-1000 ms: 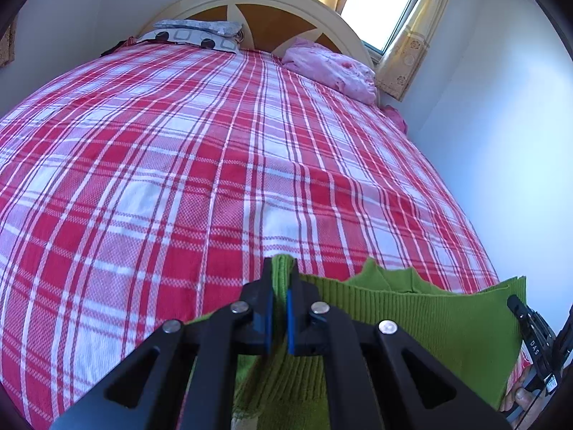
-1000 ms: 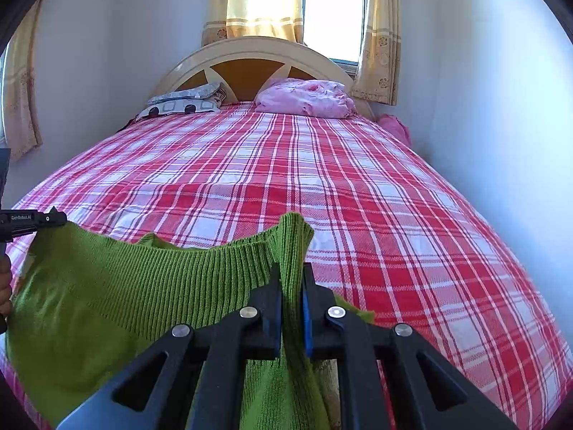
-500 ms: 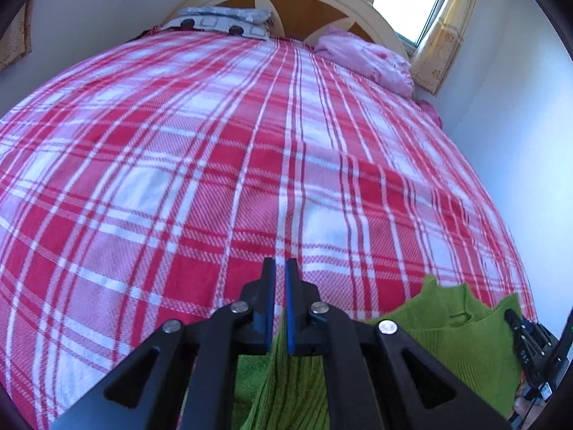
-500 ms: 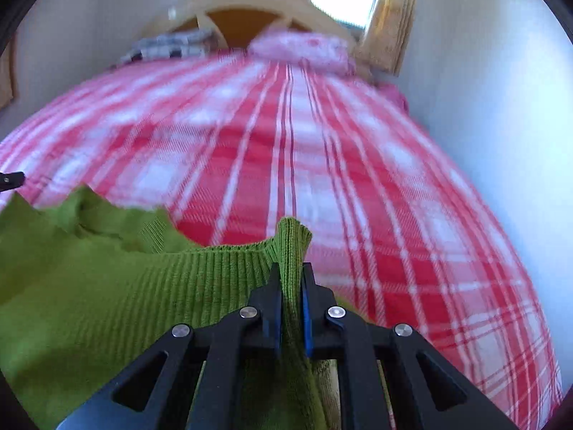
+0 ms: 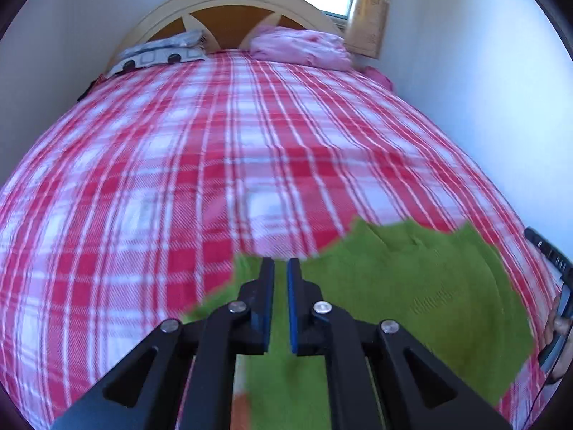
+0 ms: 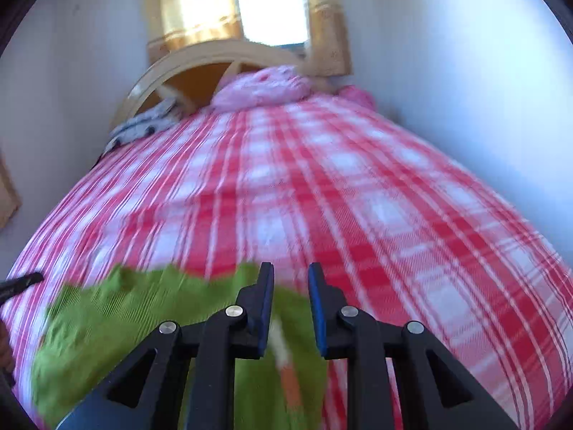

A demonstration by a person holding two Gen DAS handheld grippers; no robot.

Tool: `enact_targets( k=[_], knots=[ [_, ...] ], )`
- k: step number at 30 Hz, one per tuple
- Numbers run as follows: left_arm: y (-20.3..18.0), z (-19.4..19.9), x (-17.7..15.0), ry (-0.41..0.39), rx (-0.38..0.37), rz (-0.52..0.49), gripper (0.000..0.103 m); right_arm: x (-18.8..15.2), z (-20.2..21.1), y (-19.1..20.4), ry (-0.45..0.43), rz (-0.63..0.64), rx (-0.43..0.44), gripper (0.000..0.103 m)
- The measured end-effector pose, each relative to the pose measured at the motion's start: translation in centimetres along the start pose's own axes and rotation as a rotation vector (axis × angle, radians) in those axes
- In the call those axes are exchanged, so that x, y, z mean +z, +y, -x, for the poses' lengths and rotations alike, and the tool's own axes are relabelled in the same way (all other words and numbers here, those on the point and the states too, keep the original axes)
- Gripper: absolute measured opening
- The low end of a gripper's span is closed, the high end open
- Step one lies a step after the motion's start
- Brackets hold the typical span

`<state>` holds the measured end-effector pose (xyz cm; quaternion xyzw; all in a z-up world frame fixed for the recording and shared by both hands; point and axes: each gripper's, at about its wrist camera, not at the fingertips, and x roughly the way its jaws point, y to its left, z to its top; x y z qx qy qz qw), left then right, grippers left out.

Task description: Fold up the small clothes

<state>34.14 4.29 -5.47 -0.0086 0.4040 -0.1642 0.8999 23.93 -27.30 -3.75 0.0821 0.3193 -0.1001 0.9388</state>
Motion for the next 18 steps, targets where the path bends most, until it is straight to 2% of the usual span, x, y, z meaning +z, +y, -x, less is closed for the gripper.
enact_targets(
  k=[2,6,8,9,11,13,15,18],
  knots=[
    [-0.6,-0.4,-1.7,0.029,-0.01,0.043,0.008,-1.8,0.8,1.6,0.034,0.071,0.028,0.02],
    [-0.7,-3.5,-4.2,0.106,0.074,0.097,0.008,-5.7,0.9,5.1,0.099,0.207,0.073,0.02],
    [0.0,-4.2,-4.7,0.085,0.088,0.118,0.013,-7.8,0.3,5.6,0.147,0.278,0.04,0.02],
    [0.3,-4.1,-4.4,0.073,0.098,0.119,0.016,-8.9,0.1,5.5,0.168,0.312,0.009,0.02],
    [0.5,-4.7,-3.6,0.065,0.159,0.096,0.016,-10.3,0.1,4.3,0.181,0.348,-0.047,0.02],
    [1.0,-6.3,-2.7,0.068,0.216,0.067,0.016,-10.9,1.0,2.8,0.182,0.318,-0.046,0.02],
    [1.5,-7.4,-2.1,0.061,0.211,0.08,0.016,-11.6,1.9,2.4,0.178,0.31,-0.055,0.02],
    [1.0,-8.8,-1.0,0.061,0.261,0.038,0.017,-12.4,2.7,2.5,0.167,0.338,-0.084,0.02]
  ],
)
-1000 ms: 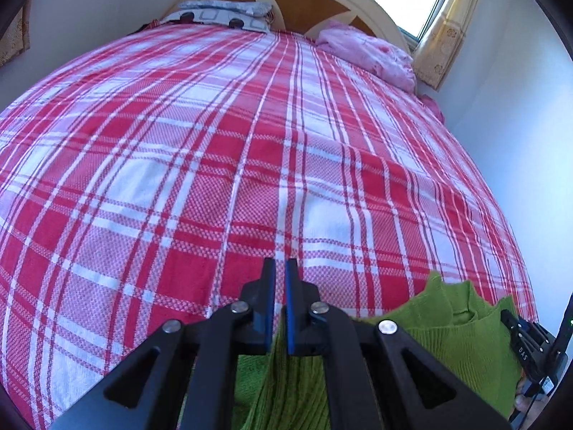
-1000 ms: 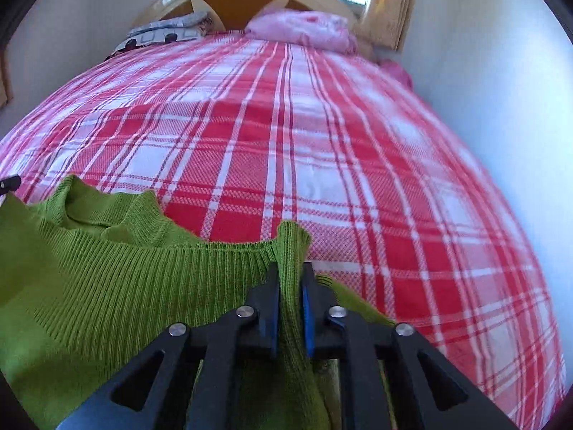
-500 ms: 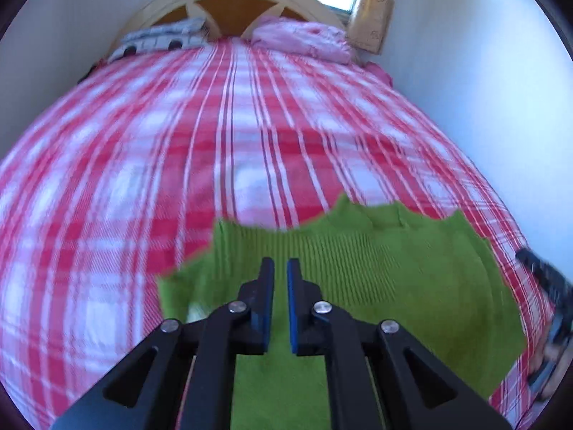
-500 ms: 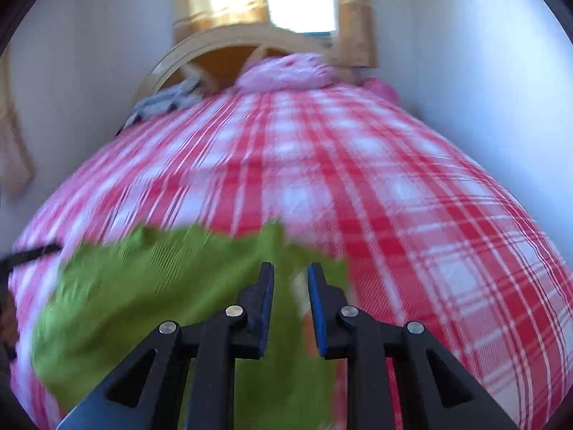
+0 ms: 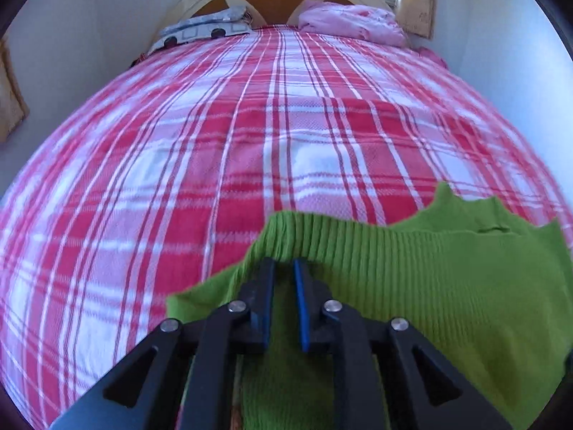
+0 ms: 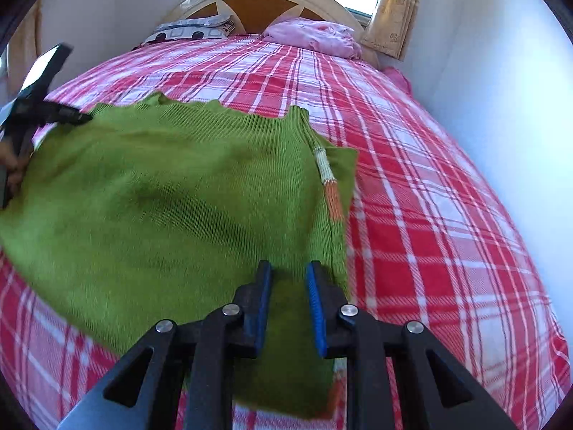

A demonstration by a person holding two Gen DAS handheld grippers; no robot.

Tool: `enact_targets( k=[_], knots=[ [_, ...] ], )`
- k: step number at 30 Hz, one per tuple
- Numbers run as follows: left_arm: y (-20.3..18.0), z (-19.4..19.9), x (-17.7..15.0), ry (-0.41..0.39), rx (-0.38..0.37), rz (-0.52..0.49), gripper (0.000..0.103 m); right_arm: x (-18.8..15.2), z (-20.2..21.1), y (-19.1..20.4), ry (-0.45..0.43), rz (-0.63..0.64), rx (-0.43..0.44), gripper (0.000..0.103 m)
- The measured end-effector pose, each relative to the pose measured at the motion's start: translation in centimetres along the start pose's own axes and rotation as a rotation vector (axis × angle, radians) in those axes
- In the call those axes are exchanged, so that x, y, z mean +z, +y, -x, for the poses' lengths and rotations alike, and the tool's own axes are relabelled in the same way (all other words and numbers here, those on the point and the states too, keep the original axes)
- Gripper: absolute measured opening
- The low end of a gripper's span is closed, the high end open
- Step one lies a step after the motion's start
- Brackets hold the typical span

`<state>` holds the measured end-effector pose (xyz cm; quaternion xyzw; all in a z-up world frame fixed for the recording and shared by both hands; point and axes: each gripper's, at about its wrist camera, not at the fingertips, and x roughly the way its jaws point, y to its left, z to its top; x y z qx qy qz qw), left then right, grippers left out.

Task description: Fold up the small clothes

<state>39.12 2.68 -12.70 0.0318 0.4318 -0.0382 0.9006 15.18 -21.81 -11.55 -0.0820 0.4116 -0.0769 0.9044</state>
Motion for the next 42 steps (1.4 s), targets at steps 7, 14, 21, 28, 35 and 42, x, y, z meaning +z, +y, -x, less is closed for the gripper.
enact_targets(
  k=[7,14,21,28,35,42],
  knots=[
    [1.1,-0.6,1.4,0.036,-0.064,0.053,0.017,-0.1,0.8,-0.4,-0.002,-0.04,0.019,0.022],
    [3.7,8.0,-1.6,-0.061,-0.147,0.038,0.062,2.8,4.0,-0.7,-0.129,-0.079,0.074,0.023],
    [6.0,11.1,-6.9,-0.084,-0.076,0.116,0.07,7.0,0.8,2.8,-0.112,-0.096,0.189,0.023],
    [5.9,10.4,-11.3,-0.031,-0.06,0.115,0.076,5.8,-2.3,5.2,-0.062,-0.07,0.118,0.032],
    [8.2,13.6,-15.3,-0.047,-0.096,0.29,0.076,4.5,3.5,7.0,-0.142,-0.135,0.214,0.033],
    [6.2,15.2,-18.8,-0.025,-0.156,0.317,0.076,1.9,3.1,12.9,-0.109,-0.042,0.267,0.033]
  ],
)
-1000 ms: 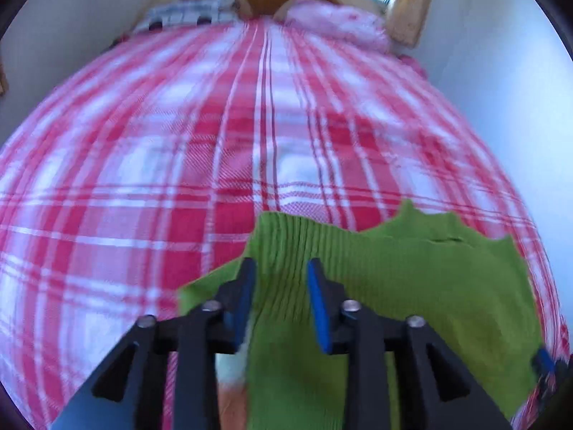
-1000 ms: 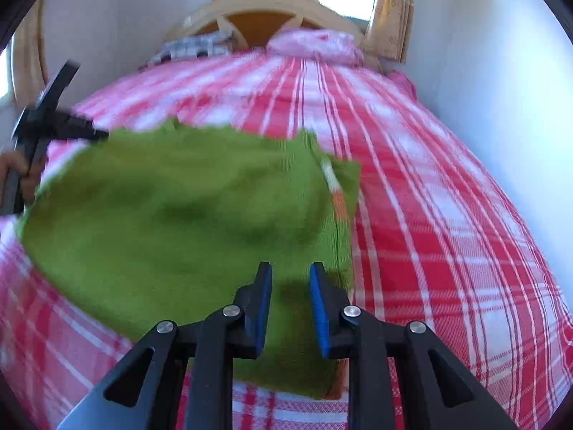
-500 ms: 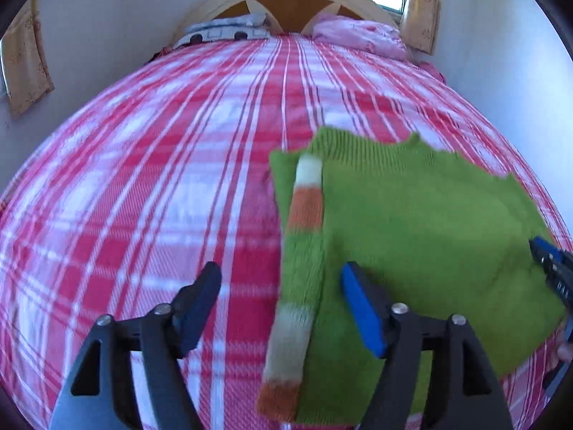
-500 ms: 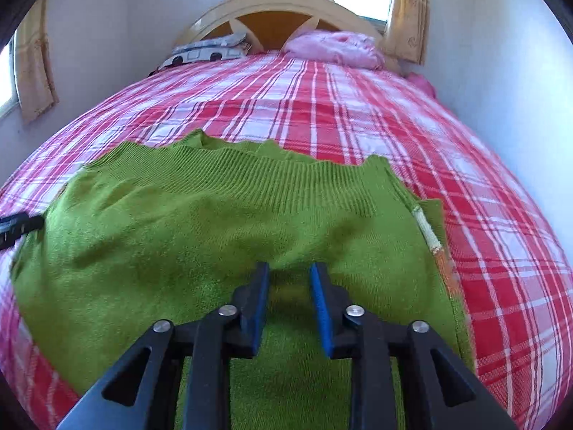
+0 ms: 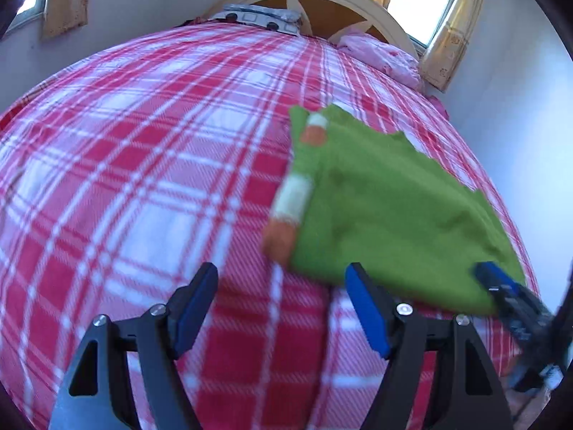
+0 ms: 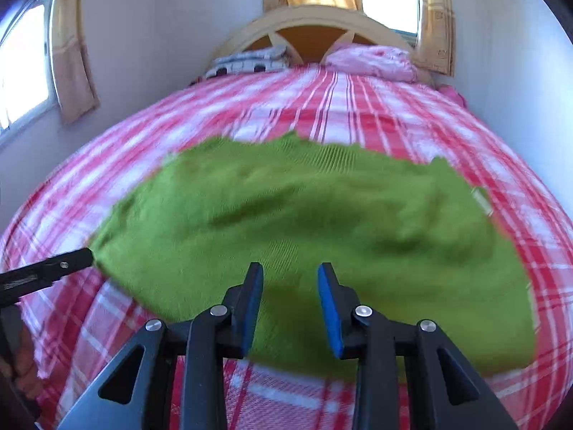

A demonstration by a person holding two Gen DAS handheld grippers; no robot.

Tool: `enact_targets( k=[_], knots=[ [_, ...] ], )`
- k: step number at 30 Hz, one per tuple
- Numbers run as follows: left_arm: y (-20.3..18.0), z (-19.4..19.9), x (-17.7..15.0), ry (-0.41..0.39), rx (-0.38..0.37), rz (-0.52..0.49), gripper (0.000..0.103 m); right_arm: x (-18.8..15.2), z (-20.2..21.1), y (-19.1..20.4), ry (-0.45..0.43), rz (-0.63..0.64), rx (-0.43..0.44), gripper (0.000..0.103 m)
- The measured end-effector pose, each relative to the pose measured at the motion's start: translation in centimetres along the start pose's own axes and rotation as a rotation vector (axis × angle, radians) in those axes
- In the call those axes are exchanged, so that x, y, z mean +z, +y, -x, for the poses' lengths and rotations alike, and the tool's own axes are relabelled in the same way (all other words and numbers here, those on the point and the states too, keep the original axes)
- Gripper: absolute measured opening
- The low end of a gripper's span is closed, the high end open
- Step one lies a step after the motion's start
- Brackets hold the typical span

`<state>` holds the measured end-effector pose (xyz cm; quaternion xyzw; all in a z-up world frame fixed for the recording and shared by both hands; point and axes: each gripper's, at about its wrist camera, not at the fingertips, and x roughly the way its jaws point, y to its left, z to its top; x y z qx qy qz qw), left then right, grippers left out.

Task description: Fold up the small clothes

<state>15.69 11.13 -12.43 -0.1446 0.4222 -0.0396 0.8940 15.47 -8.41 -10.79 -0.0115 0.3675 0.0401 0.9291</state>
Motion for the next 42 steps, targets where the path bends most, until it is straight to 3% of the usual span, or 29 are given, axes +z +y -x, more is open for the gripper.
enact_targets(
  k=[3,8,11,13,14,16,19,30,33,34,35,37,40,42],
  knots=[
    [-0.7,-0.3,-0.1,-0.006,-0.042,0.001,0.076,-0.5,-0.8,0.1,0.015,0.005,-0.016,0.036],
    [0.3,-1.3,0.8,-0.037,-0.178,0.193,0.081,-0.7,-0.8,-0.5,0.01,-0.023,0.011,0.038],
    [-0.9,-2.4,1.9,-0.031,-0.167,0.226,0.082,-0.7,-0.9,-0.3,0.011,-0.015,0.003,0.039],
    [-1.7,-2.9,2.5,-0.023,-0.202,0.23,0.081,-0.7,-0.9,-0.3,0.01,-0.016,0.004,0.039],
    [-1.8,-3.1,2.8,-0.021,-0.212,0.244,0.078,-0.8,-0.9,-0.3,0.01,-0.018,0.007,0.039],
    [-1.8,-3.5,3.2,-0.028,-0.226,0.265,0.059,-0.8,-0.8,-0.3,0.009,-0.022,0.011,0.039],
    [-1.2,-4.4,3.3,-0.02,-0.172,0.27,0.036,-0.8,-0.8,-0.3,0.009,-0.021,0.01,0.039],
    [0.8,-5.1,2.9,-0.029,-0.274,0.359,0.045,-0.3,-0.5,-0.3,0.011,-0.022,0.019,0.04],
    [1.0,-5.3,3.0,-0.056,-0.257,0.353,0.04,2.1,0.4,0.3,-0.028,-0.037,0.083,0.041],
    [1.0,-5.3,2.8,-0.061,-0.251,0.347,0.035,3.6,0.7,0.8,-0.048,-0.035,0.109,0.046],
    [0.9,-5.3,2.7,-0.07,-0.25,0.34,0.034,5.3,0.6,1.5,-0.061,-0.024,0.139,0.062],
    [0.8,-5.3,2.7,-0.068,-0.253,0.335,0.033,7.9,-0.3,2.8,-0.065,-0.011,0.185,0.073],
    [1.1,-5.3,2.6,-0.073,-0.272,0.337,0.033,11.5,-3.9,5.4,-0.017,0.017,0.247,0.073],
    [1.2,-5.2,2.5,-0.079,-0.277,0.338,0.033,13.2,-7.5,8.0,0.067,0.066,0.278,0.073]
  ],
)
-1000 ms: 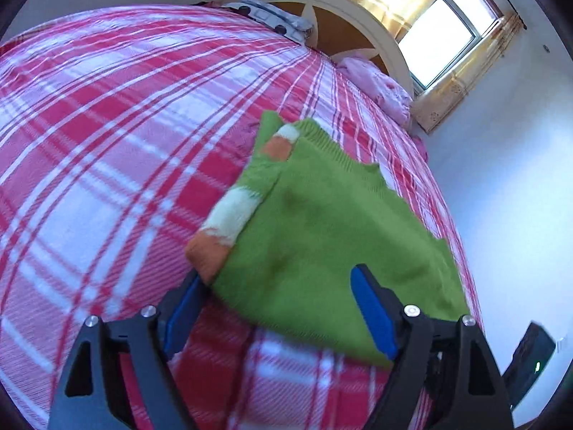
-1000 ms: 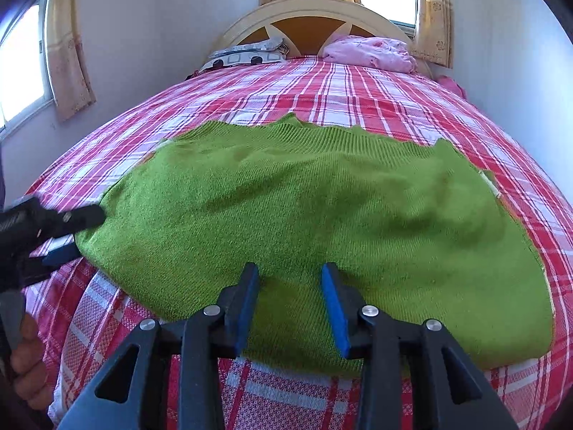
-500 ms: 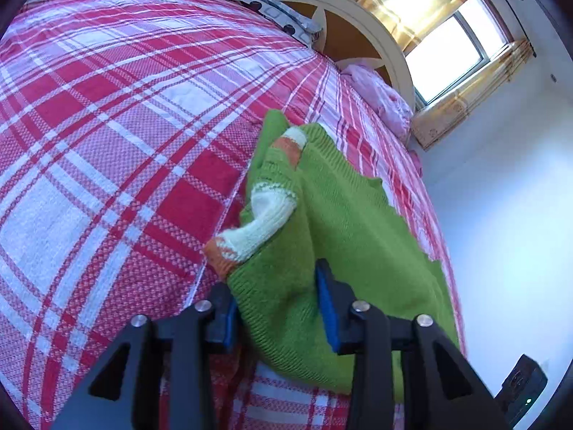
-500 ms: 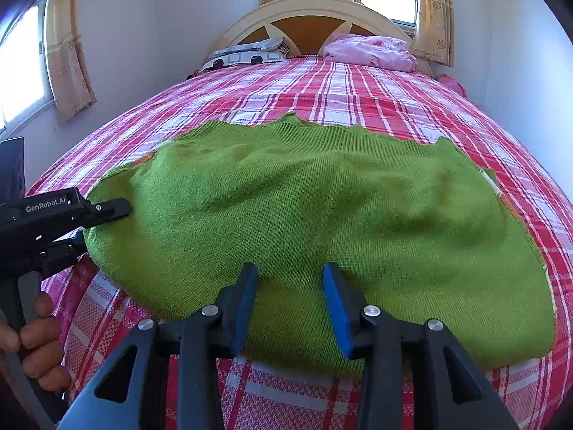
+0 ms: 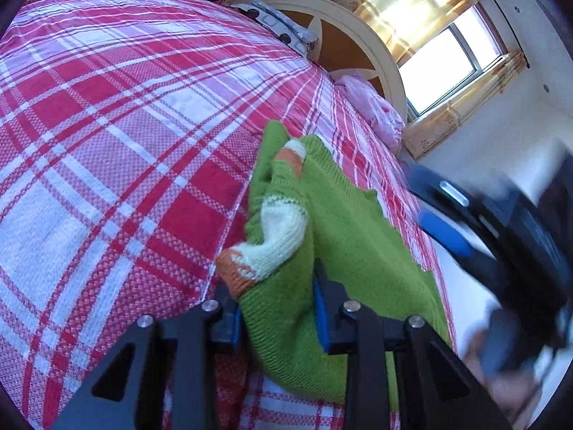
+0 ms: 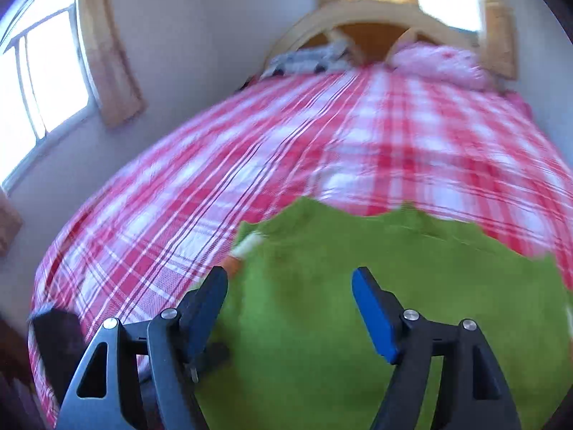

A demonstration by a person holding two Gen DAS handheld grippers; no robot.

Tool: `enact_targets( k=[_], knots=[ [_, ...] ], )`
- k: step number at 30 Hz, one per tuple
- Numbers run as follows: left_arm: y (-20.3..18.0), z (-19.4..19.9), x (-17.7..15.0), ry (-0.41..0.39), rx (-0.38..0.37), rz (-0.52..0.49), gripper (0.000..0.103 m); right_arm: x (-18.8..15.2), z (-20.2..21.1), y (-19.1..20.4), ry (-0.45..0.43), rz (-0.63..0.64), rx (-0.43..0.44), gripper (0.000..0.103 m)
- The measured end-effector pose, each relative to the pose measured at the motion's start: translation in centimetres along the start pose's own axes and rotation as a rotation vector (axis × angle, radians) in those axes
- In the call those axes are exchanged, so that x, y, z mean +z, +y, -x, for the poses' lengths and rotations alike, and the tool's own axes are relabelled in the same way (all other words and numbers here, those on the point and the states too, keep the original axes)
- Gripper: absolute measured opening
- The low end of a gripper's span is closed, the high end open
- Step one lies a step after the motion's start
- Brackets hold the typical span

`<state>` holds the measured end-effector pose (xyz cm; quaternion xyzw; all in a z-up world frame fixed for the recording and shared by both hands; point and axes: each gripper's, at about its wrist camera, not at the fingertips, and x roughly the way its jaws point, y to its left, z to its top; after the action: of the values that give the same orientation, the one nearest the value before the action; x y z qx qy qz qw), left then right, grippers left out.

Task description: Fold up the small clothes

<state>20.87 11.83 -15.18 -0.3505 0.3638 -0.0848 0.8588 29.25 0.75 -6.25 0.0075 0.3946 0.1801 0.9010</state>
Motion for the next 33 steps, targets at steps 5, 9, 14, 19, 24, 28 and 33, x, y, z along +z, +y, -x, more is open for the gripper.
enact_targets(
  k=[5,9,14,19,24,28,33],
  knots=[
    [0.3,0.3,-0.2,-0.009,-0.015,0.008,0.033,2.3,-7.5,3.1,0.145,0.066,0.026,0.073],
    [0.4,0.5,-0.3,-0.015,-0.031,0.018,0.033,2.7,-11.8,5.4,0.24,0.15,0.006,0.073],
    [0.5,0.6,-0.3,-0.016,-0.037,0.023,0.033,1.8,-13.3,7.3,0.253,0.328,-0.087,0.072],
    [0.3,0.8,-0.5,-0.014,-0.029,0.014,0.033,2.3,-12.4,5.6,0.237,0.274,-0.107,0.03],
    [-0.6,0.6,-0.3,-0.006,-0.013,-0.026,0.031,2.7,-10.4,2.4,0.21,0.1,-0.009,0.013],
    [-2.6,1.3,-0.4,-0.032,0.037,-0.142,0.03,2.8,-7.3,-0.1,0.142,-0.039,0.081,0.012],
    [-6.2,2.3,-0.6,-0.072,0.07,-0.324,0.03,3.3,-2.6,-2.7,0.052,-0.104,0.107,0.012]
  ],
)
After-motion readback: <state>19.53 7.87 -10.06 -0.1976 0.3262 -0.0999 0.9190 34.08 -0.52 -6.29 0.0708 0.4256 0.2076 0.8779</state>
